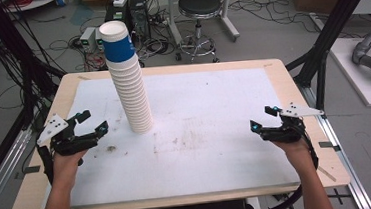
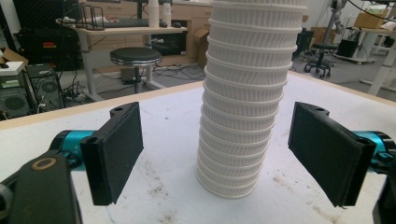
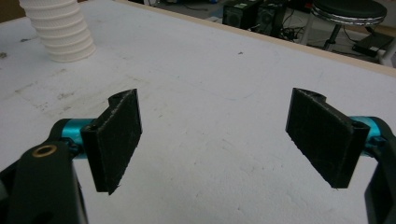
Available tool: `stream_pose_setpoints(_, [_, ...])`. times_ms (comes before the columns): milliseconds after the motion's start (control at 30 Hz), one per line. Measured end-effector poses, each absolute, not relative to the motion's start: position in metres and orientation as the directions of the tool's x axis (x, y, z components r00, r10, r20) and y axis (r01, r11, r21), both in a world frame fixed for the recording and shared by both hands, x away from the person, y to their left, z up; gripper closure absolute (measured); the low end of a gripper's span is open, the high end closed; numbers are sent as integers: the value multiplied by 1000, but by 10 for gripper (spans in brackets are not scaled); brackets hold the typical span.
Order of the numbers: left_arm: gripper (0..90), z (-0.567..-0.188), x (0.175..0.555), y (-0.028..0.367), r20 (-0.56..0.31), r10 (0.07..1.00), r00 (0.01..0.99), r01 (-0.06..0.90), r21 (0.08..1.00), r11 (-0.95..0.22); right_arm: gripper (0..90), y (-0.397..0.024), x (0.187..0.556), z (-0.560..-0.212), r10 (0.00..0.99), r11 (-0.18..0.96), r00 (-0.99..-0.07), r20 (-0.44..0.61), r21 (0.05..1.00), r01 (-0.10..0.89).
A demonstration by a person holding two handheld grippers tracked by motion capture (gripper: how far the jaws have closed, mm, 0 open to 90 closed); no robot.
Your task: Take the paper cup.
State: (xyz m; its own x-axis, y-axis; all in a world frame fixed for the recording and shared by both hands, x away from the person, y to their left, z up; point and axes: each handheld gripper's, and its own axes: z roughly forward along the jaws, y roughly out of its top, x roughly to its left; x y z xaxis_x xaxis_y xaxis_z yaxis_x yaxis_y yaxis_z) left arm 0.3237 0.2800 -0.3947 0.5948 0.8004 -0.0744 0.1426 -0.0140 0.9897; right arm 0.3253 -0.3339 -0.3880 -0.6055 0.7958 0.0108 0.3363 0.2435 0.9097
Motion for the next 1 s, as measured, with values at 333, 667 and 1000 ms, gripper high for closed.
stream_pose_setpoints(333, [178, -397, 324, 282, -87, 804, 589, 157, 987, -9, 187, -328, 327, -387, 782, 235, -623, 22, 915, 328])
stream_pose_setpoints(667, [178, -394, 321, 280, -81, 799, 595, 154, 988, -15, 186, -302, 333, -376, 720, 219, -691, 63, 924, 313])
stream_pose_setpoints(1000, [178, -394, 321, 284, -85, 798, 597, 156, 988, -11, 186, -251, 360, -349, 600, 209, -796, 81, 944, 255])
